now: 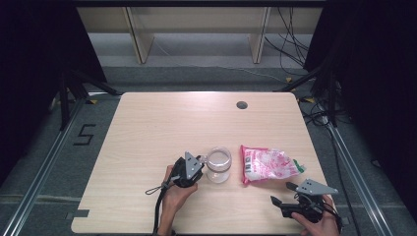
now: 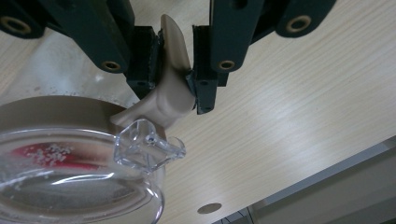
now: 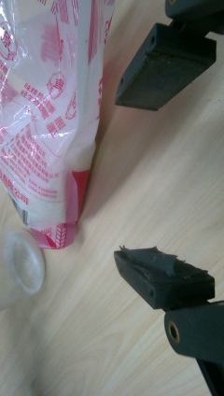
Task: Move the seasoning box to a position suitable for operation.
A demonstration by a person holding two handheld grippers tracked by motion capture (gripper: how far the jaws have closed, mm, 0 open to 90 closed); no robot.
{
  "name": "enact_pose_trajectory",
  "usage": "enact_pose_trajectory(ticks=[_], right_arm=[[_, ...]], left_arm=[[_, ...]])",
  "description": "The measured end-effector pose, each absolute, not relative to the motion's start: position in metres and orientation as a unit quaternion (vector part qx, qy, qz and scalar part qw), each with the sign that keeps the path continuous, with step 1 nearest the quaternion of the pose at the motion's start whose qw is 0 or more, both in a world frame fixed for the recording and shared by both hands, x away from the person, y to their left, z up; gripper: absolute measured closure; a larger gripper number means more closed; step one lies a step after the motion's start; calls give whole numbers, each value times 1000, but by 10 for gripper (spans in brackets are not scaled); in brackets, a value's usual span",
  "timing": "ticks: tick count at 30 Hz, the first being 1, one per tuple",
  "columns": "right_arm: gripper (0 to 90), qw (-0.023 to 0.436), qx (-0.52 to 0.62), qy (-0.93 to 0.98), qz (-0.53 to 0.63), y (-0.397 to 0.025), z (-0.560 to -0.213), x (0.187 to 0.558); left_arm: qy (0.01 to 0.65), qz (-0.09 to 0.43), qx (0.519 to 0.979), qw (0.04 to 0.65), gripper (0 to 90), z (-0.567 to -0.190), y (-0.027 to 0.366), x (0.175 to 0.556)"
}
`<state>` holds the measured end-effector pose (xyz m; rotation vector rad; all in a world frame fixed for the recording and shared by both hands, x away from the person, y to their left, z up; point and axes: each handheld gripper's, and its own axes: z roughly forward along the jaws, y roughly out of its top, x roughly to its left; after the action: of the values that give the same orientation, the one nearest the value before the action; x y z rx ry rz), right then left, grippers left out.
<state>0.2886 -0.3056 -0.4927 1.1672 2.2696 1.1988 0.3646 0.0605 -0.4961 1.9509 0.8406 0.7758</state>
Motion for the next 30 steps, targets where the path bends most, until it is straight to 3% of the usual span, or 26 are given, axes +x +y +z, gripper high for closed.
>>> enact_pose_trajectory(ticks=[7, 20, 30], right_arm=[[219, 160, 408, 795, 420, -306, -492, 289], [208, 165, 407, 793, 422, -308, -494, 290], [183, 159, 415, 790, 422, -312, -496, 290]], left_arm=[[341, 294, 779, 436, 742, -497, 62, 365], [329, 287, 777, 454, 499, -491, 85, 356], [335, 276, 760, 484, 454, -475, 93, 342]])
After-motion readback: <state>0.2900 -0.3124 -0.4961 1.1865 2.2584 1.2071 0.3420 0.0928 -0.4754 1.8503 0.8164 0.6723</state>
